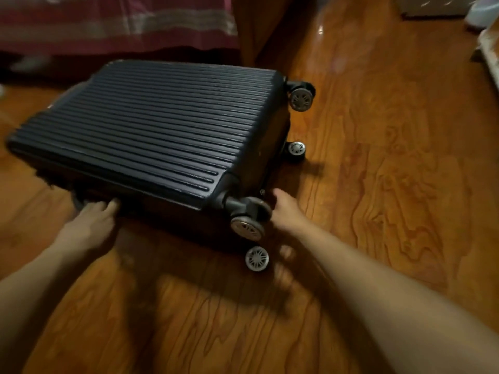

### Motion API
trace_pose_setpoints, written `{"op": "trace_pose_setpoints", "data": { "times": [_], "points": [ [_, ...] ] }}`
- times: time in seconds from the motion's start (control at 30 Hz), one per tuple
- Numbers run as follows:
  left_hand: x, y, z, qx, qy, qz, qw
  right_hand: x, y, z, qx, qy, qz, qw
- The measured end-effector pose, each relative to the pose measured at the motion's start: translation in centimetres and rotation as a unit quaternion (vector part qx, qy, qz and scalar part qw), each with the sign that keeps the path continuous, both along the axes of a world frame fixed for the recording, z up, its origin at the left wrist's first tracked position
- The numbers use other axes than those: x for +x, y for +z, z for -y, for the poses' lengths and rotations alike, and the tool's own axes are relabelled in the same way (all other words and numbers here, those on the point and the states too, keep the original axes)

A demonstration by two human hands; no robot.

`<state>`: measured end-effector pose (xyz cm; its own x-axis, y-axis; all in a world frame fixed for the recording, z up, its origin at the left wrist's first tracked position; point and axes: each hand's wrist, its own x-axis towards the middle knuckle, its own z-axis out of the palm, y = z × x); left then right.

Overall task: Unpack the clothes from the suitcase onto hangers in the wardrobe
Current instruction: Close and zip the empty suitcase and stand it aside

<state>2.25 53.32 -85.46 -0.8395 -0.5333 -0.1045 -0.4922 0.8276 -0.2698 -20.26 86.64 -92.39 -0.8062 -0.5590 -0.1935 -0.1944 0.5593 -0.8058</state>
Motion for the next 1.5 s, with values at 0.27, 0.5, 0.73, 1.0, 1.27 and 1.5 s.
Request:
{"op": "trace_pose_setpoints", "data": {
  "times": [0.27, 0.5, 0.73, 1.0, 1.27, 1.5],
  "points": [
    [-0.9, 0.1, -0.4, 0.038, 0.056, -0.015, 0.998, -0.3, 0.2, -1.5, 0.078, 0.022, -0.179, 0.981],
    [-0.8, 2.1, -3.5, -0.078, -0.049, -0.049, 0.995, 14.5, -0.6, -3.5, 0.043, 0.001, -0.206, 0.978],
    [-2.3, 1.7, -11.1, -0.012, -0.141, -0.140, 0.980, 14.4, 1.9, -1.6, 0.118, -0.108, -0.325, 0.932],
    [-2.6, 0.6, -16.0, 0.117, -0.262, -0.144, 0.947, 13.2, 5.8, 2.6, 0.270, 0.216, -0.236, 0.908],
    [4.5, -4.2, -15.9, 0.129, 0.077, -0.415, 0.897, 2.9, 16.4, 4.7, 0.108, 0.179, -0.451, 0.868],
    [-3.0, -5.6, -20.2, 0.651, 0.300, -0.349, 0.603, 4.8, 15.4, 6.8, 0.135, 0.371, -0.479, 0.784]
  ]
}}
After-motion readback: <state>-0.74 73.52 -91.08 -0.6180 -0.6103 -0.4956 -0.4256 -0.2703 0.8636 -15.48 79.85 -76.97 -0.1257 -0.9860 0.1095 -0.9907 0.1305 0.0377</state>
